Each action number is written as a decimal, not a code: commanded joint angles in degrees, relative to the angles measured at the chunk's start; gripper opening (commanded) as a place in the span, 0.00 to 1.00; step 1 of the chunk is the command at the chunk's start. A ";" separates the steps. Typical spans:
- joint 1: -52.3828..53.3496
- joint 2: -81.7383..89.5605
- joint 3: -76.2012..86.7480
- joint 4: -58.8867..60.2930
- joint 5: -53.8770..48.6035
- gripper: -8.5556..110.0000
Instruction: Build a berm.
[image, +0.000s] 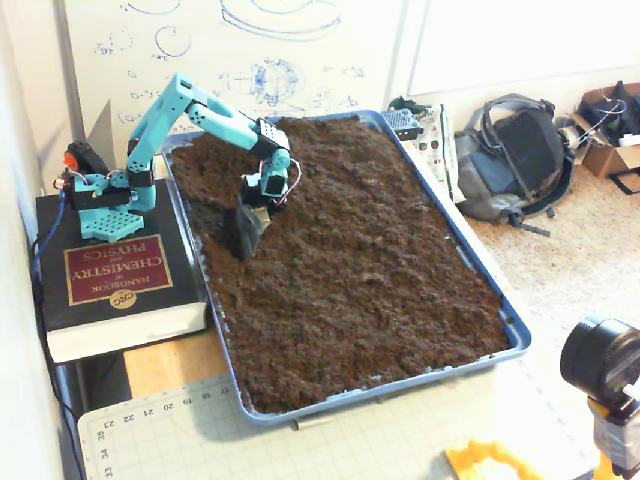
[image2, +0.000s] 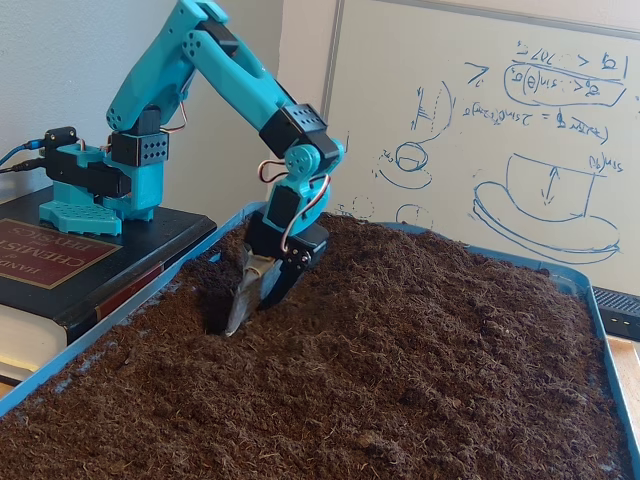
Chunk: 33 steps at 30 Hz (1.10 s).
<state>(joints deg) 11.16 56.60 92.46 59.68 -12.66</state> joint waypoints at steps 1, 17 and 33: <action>-0.18 3.52 -13.54 -8.70 -0.26 0.08; -3.96 18.02 -14.41 -8.61 0.79 0.07; -6.33 29.88 -14.06 0.26 0.79 0.07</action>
<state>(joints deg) 6.33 75.67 82.97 56.87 -12.30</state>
